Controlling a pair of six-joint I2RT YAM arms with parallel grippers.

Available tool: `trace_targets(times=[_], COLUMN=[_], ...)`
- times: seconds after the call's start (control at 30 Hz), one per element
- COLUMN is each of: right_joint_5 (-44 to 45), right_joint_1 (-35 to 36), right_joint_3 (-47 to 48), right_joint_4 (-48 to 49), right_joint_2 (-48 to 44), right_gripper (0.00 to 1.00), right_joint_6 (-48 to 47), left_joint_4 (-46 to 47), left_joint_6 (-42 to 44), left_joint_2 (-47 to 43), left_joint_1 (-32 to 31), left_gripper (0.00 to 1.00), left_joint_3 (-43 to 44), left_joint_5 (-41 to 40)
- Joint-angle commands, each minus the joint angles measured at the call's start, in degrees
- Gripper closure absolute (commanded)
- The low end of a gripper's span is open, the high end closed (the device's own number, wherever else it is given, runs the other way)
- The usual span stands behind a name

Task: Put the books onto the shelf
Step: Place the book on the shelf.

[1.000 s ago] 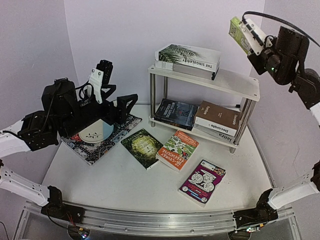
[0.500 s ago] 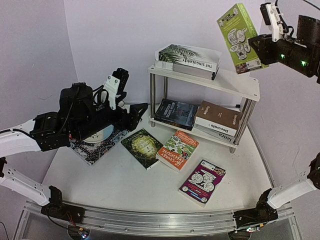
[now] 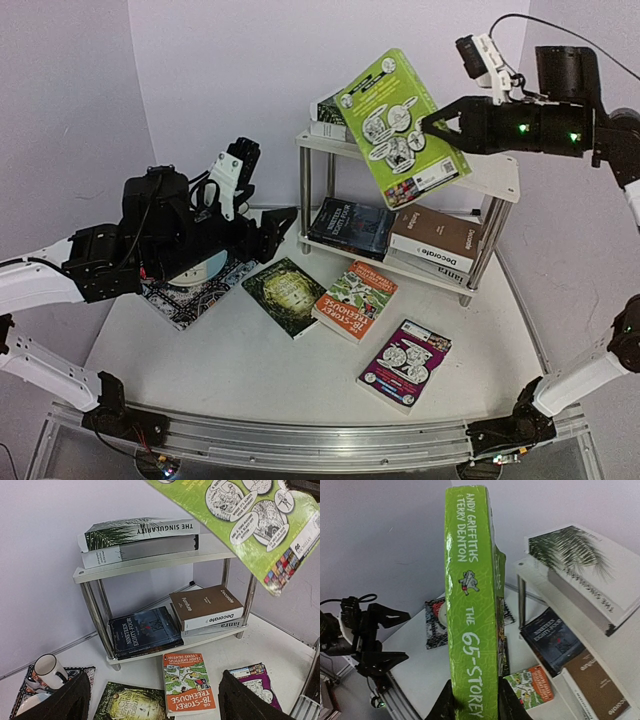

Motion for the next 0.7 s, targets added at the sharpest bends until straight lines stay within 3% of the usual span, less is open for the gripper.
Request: trace_targets(times=[0.0, 0.13, 0.23, 0.37, 0.53, 0.67], right_joint_5=[-18.90, -23.31, -27.54, -34.28, -36.72, -39.96], right_joint_1=[0.03, -1.98, -9.92, -19.17, -26.36, -36.99], right_joint_3=[1.10, -0.36, -2.20, -9.71, -4.38, -4.08], right_joint_4=[11.53, 16.46, 21.20, 37.54, 37.94, 42.13], right_joint_2=[3.86, 6.53, 7.65, 6.95, 8.73, 8.85], right_gripper=[1.00, 1.00, 1.00, 1.00, 1.00, 1.00], right_joint_6=[9.93, 17.32, 26.49, 40.84, 47.09, 56.33], left_joint_4=[2.65, 2.68, 2.82, 2.83, 2.74, 2.81], left_joint_6=[-1.61, -4.45, -6.07, -7.29, -7.84, -7.90], left_joint_2=[-1.16, -3.20, -5.44, -7.18, -7.91, -7.81], left_joint_1=[-0.07, -0.06, -0.03, -0.06, -0.02, -0.01], left_gripper=[0.10, 0.10, 0.10, 0.10, 0.11, 0.11], left_joint_3=[1.85, 0.57, -0.87, -2.36, -3.35, -3.65], left_joint_5=[-0.25, -0.94, -0.79, -0.83, -1.16, -1.30])
